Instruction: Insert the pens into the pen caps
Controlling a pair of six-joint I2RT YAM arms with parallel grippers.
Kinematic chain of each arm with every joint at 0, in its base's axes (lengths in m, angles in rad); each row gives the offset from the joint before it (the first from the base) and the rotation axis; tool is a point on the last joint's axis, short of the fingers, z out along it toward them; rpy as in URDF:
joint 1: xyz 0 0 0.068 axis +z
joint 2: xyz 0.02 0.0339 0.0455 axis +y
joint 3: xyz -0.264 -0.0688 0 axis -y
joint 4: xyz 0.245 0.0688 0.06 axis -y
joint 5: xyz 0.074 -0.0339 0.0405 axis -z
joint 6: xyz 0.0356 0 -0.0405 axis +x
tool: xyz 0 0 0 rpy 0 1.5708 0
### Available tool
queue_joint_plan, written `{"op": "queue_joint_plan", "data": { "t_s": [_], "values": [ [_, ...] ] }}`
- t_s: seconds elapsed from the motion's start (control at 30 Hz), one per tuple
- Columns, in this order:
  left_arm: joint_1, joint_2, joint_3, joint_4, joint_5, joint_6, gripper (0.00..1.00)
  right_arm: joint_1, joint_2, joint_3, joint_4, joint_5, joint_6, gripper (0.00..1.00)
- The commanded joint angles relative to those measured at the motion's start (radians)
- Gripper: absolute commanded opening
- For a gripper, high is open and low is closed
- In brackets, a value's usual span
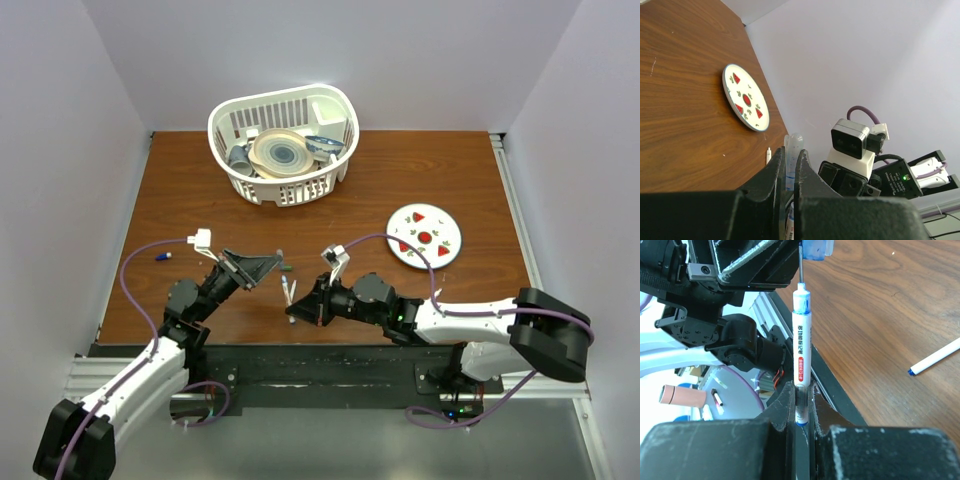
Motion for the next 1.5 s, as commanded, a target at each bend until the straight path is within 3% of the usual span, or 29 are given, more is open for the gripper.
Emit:
{"op": "queue_joint_plan", "data": {
  "t_s": [0.0,1.47],
  "values": [
    [-0.005,-0.019,0.029,0.023,-0.013,-0.009,0.0,0.006,0.011,0.02,0.029,0.008,-0.005,0.0],
    [-0.005,-0.082,0.057,-0.098,-0.045,0.05,0.0,0.021,0.012,0.037,0.006,0.017,0.003,0.0]
  ]
}}
